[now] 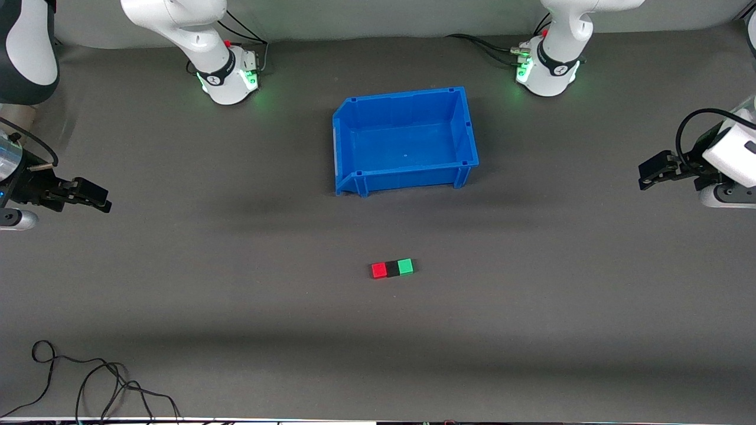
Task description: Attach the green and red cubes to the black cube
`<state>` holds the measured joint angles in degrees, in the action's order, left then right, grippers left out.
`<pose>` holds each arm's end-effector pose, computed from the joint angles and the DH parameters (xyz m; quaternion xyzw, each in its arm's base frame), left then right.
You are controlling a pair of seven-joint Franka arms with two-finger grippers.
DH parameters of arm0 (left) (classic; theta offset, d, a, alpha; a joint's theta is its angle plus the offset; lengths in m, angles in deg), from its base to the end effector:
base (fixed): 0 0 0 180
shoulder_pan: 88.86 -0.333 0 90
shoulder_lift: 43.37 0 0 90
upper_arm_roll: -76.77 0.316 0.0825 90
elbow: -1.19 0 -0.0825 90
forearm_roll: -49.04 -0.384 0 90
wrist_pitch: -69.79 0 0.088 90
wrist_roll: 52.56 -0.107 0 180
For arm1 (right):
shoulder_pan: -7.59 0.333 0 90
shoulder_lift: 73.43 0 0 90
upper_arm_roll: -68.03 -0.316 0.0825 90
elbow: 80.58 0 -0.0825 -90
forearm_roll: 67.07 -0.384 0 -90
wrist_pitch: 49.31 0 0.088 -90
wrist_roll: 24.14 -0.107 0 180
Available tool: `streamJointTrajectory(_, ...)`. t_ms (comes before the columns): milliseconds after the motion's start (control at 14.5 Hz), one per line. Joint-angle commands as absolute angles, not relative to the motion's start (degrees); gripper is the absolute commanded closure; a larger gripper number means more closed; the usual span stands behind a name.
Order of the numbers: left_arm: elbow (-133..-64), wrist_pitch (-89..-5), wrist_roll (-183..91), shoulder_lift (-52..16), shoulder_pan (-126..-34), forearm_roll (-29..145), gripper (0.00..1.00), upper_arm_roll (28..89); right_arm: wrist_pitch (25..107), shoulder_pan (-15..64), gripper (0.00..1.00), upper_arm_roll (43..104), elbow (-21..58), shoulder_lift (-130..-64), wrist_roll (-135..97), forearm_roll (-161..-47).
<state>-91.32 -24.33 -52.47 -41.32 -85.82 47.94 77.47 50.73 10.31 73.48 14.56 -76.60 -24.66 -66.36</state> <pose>0.5699 -0.0215 0.5899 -0.9997 0.0204 0.0036 0.0099 0.5822 -0.0276 0.5659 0.9995 -0.0273 0.0150 0.0090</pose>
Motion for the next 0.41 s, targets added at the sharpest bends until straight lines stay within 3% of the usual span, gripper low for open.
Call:
streamJointTrajectory(0,-90.8,-23.5,-52.5,-41.8,-86.0,47.0,0.00,77.0,50.9,9.9,0.01,73.1,13.8,-76.7,-24.5,-69.6)
streamJointTrajectory(344,-90.7,-23.4,-52.5,-41.8,-86.0,47.0,0.00,77.0,50.4,9.7,0.01,73.1,12.8,-77.3,-24.5,-69.6)
